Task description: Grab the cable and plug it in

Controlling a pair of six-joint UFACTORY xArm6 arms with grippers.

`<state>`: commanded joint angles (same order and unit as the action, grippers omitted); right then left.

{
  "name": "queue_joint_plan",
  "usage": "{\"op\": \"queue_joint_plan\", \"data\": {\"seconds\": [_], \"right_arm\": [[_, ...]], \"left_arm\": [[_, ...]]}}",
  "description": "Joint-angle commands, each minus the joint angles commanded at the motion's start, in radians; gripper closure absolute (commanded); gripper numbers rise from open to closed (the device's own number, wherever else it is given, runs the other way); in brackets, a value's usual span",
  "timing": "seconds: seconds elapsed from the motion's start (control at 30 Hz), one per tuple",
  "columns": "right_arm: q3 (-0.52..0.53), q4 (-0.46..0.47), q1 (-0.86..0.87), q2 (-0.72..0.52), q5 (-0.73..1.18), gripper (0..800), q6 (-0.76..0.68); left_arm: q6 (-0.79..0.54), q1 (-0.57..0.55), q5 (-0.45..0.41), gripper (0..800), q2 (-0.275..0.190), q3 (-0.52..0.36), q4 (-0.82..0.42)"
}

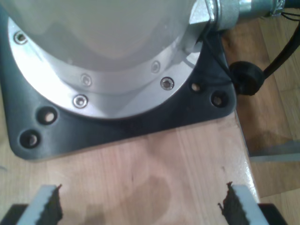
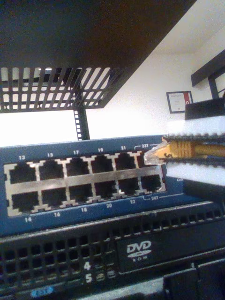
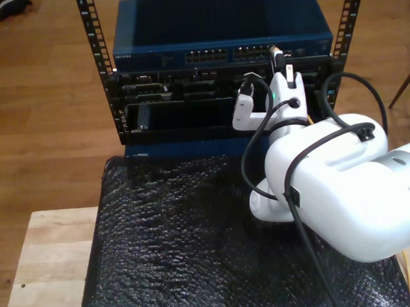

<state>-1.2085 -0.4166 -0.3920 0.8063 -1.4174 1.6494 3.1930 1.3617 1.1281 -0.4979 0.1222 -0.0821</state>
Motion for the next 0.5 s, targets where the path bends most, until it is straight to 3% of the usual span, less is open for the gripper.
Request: {"op": "queue_joint_plan", "data": {"seconds": [0.5], "right_arm": [[-0.002,0.002,-0.003,-0.002,0.006,800,0.025]], "left_arm": [[0.0,0.0,0.0,0,0.0,0.0,0.0]]}}
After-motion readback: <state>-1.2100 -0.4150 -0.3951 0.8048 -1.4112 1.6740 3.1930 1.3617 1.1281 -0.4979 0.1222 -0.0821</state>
